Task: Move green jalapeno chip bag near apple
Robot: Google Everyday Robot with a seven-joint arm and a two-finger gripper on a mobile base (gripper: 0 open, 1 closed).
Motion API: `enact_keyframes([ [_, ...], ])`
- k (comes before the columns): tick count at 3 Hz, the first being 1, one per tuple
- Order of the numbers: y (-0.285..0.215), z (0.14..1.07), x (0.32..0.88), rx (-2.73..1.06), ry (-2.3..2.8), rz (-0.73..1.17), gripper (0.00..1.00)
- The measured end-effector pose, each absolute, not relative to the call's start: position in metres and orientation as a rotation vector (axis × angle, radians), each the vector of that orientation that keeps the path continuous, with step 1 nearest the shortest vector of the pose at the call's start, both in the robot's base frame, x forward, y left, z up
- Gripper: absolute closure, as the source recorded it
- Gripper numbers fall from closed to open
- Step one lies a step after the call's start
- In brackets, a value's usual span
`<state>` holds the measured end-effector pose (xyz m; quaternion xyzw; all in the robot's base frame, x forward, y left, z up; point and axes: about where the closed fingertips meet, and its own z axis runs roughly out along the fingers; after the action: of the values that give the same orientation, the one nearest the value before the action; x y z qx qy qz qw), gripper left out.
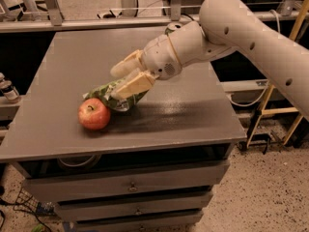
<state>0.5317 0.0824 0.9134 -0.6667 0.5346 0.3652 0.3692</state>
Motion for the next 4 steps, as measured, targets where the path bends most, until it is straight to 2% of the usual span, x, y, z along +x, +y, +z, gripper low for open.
enact_keyframes([
  [1, 0.084, 0.913, 0.531, -1.715, 1.37, 0.94, 0.0],
  [2, 0.084, 0.913, 0.531, -1.715, 1.369, 0.94, 0.0],
  [3, 0.053, 0.905, 0.532, -1.675, 1.429, 0.922, 0.0],
  [4, -0.003, 0.892, 0.531, -1.613, 1.525, 0.903, 0.0],
])
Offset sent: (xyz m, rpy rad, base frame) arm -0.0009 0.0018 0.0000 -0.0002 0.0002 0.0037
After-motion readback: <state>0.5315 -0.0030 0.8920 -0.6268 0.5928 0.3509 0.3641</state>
